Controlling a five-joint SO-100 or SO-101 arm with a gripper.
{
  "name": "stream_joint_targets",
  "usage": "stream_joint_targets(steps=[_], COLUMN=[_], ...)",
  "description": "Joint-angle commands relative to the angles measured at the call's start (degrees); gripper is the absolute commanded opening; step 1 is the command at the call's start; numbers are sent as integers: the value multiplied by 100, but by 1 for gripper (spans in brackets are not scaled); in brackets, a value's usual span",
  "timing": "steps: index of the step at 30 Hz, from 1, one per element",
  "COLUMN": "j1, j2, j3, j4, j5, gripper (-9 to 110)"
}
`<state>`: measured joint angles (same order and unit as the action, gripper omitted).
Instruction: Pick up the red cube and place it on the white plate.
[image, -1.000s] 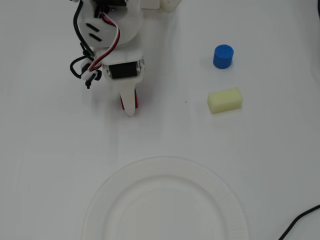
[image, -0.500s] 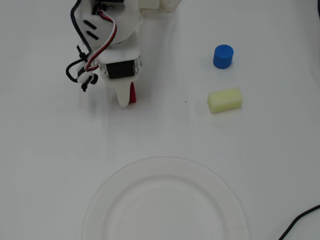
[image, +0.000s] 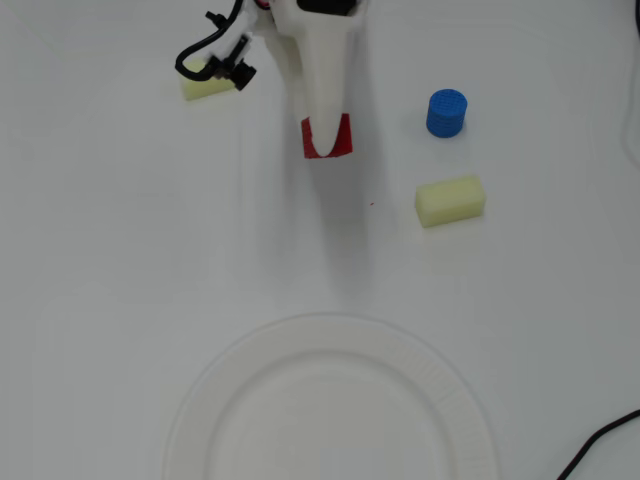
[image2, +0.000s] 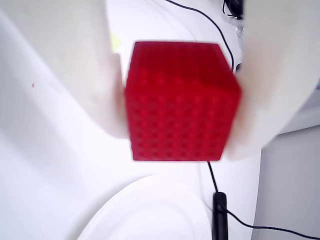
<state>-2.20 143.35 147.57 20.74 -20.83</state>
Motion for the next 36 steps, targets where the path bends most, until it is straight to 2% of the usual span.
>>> stream_joint_targets(steps=[1, 6, 15, 20, 24, 26, 28, 31, 36], j1=[-167, -141, 26, 141, 167, 193, 246, 360, 369], j2=[-932, -2839, -5722, -6662, -6838, -6759, -6653, -6574, -6416], j3=[-554, -1811, -4474, -5493, -5625, -5634, -5730, -6144, -6539], j4=[-431, -729, -571, -308, -123, 53, 352, 1125, 2347], j5=[176, 387, 527, 703, 738, 773, 870, 1283, 1371], gripper=[0, 0, 0, 0, 1, 4, 13, 21, 36])
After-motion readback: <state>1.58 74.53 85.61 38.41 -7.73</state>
